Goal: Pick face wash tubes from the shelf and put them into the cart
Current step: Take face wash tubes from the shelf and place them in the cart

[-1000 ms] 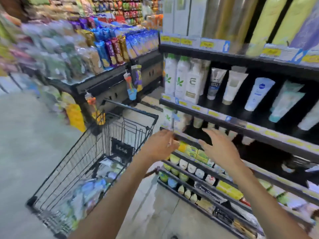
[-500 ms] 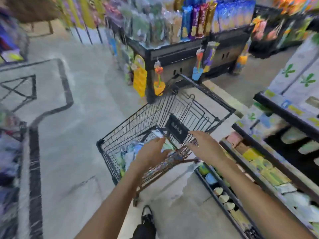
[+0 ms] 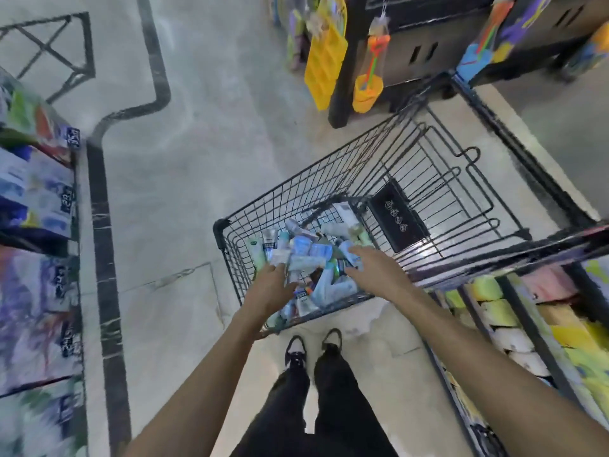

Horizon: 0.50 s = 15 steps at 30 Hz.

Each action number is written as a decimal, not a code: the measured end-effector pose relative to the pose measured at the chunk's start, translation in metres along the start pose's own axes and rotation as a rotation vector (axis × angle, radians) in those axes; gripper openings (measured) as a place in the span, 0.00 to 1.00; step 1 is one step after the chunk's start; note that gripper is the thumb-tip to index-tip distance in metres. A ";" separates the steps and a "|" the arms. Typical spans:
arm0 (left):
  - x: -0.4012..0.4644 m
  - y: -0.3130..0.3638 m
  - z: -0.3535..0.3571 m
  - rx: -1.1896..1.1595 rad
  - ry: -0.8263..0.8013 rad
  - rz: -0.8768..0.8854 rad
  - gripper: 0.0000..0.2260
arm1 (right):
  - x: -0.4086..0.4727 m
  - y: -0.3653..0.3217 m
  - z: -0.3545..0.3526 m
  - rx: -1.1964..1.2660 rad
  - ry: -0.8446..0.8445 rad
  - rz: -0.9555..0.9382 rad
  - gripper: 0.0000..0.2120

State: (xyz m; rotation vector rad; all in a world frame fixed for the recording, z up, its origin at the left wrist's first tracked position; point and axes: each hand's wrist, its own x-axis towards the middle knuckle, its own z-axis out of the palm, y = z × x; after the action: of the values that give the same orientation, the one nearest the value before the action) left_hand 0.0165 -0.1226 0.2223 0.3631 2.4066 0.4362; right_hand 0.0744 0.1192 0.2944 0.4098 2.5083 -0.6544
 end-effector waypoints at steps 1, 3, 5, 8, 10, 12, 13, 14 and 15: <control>0.010 -0.006 0.007 -0.033 -0.009 -0.035 0.27 | 0.019 0.001 0.009 -0.002 -0.038 -0.016 0.23; 0.031 -0.015 0.021 -0.078 -0.015 -0.099 0.27 | 0.058 0.004 0.030 -0.036 -0.113 -0.041 0.21; 0.051 -0.025 0.037 -0.124 -0.030 -0.160 0.28 | 0.096 0.007 0.055 -0.038 -0.181 -0.048 0.23; 0.087 -0.040 0.057 -0.174 -0.047 -0.243 0.32 | 0.148 0.012 0.092 -0.086 -0.242 -0.064 0.28; 0.112 -0.052 0.072 -0.179 -0.045 -0.273 0.32 | 0.181 0.018 0.120 -0.140 -0.242 -0.110 0.29; 0.133 -0.064 0.087 -0.197 -0.032 -0.319 0.29 | 0.208 0.025 0.149 -0.182 -0.249 -0.142 0.29; 0.143 -0.071 0.095 -0.204 -0.013 -0.338 0.27 | 0.221 0.031 0.162 -0.209 -0.248 -0.152 0.29; 0.152 -0.076 0.104 -0.203 0.007 -0.358 0.24 | 0.232 0.035 0.173 -0.235 -0.252 -0.156 0.30; 0.159 -0.081 0.113 -0.211 0.026 -0.364 0.23 | 0.242 0.040 0.184 -0.256 -0.251 -0.167 0.30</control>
State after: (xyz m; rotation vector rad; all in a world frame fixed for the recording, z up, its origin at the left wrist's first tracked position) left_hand -0.0406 -0.1143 0.0194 -0.1738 2.3546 0.5215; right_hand -0.0353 0.0940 0.0099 0.0232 2.3590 -0.4083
